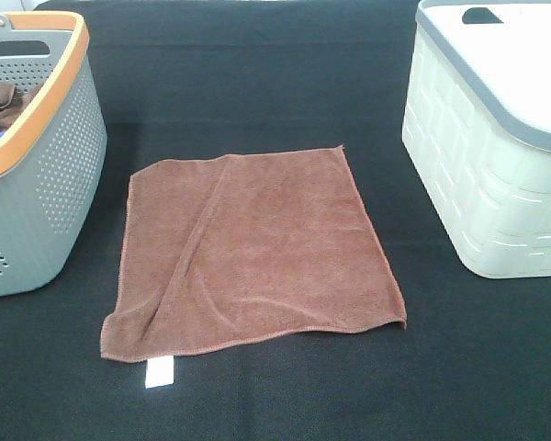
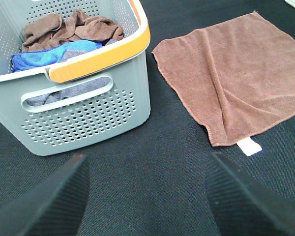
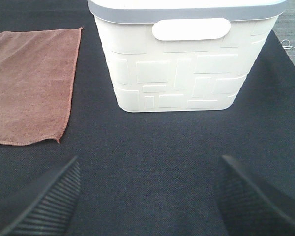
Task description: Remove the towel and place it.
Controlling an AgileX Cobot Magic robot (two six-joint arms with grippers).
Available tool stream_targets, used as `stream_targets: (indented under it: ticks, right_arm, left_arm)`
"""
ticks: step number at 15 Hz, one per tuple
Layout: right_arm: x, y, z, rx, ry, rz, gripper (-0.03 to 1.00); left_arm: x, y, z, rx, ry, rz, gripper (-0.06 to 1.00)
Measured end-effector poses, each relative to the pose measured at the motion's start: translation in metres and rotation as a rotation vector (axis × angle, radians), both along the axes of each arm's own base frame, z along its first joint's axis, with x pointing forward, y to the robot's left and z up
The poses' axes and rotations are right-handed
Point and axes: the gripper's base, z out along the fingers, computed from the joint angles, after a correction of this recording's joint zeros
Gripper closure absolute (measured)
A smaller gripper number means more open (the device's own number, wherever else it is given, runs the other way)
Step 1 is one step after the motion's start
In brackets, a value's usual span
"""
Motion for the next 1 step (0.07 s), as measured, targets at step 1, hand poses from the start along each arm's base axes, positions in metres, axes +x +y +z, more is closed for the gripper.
stream_targets:
  ticks: [1]
  right_arm:
    - [0.0000,0.0000,0.0000,0.000,0.000,0.000,0.25]
  left_arm:
    - [0.0000,0.0000,0.0000,0.000,0.000,0.000,0.30]
